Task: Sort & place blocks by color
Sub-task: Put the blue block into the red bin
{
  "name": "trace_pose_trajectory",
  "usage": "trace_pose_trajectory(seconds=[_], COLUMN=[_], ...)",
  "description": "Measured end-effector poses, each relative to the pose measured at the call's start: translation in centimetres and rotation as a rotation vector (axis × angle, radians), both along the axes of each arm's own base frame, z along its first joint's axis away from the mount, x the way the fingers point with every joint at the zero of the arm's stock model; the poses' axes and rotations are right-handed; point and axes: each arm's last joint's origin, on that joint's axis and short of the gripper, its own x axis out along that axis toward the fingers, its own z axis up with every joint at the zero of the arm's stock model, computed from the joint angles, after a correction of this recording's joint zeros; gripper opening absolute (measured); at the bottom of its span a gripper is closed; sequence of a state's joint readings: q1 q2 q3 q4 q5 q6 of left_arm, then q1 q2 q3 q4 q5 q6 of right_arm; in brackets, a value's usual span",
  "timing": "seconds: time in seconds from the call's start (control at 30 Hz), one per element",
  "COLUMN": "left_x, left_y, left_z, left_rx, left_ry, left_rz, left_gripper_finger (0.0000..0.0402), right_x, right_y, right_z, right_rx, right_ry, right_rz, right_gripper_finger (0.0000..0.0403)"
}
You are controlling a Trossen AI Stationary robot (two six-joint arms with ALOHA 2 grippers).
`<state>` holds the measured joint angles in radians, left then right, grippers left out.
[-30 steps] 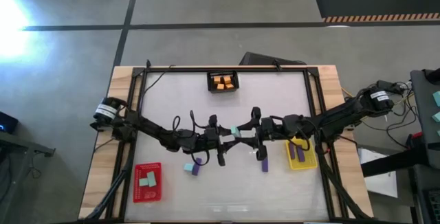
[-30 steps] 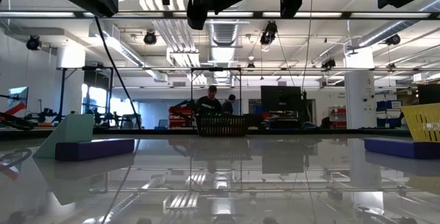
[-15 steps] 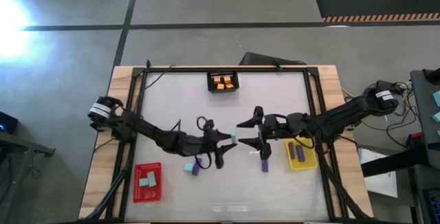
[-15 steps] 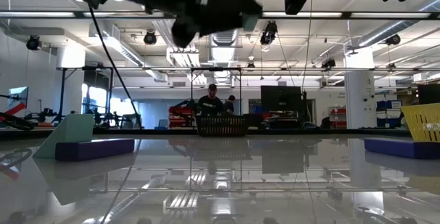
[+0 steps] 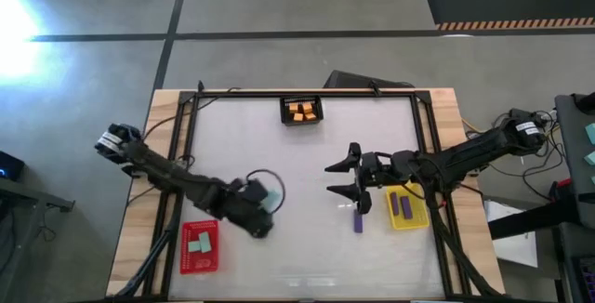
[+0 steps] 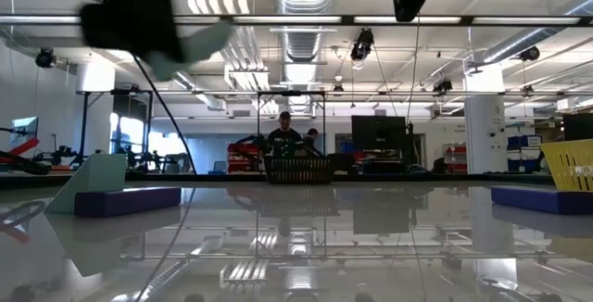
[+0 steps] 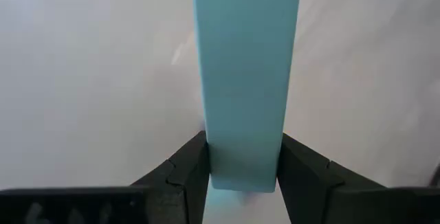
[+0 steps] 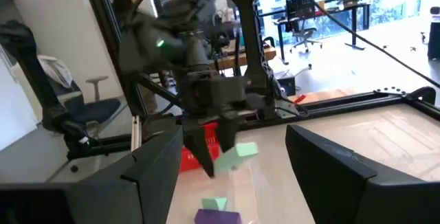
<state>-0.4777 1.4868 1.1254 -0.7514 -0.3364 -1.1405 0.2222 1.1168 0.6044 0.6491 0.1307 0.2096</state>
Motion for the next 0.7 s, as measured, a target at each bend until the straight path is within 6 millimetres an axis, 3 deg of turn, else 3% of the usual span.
trace_pose_trajectory(seconds=[0.17,0.47,0.7], left_x=[-2.8,-7.9,-10.0], left_y=[-2.4,-6.8,-9.4], left_z=[1.5,-0.1,-1.3], left_rx=[-0.177,-0.327,-0.309], left_ry=[0.273,0.76,0.872], left_rz=[0.095,0.302,0.392], left_gripper_finger=[0.0127,0.0127,0.0127], right_x=[0.0,0.0,0.0], right_y=[0.0,0.0,0.0], right_z=[0.0,-0.1,-0.1], right_rx=[-0.001,-0.002,-0.002], right_ry=[0.006,0.009,0.009], right_rz=[0.0,0.0,0.0], right_gripper_finger=[0.0245,0.0242,0.0246])
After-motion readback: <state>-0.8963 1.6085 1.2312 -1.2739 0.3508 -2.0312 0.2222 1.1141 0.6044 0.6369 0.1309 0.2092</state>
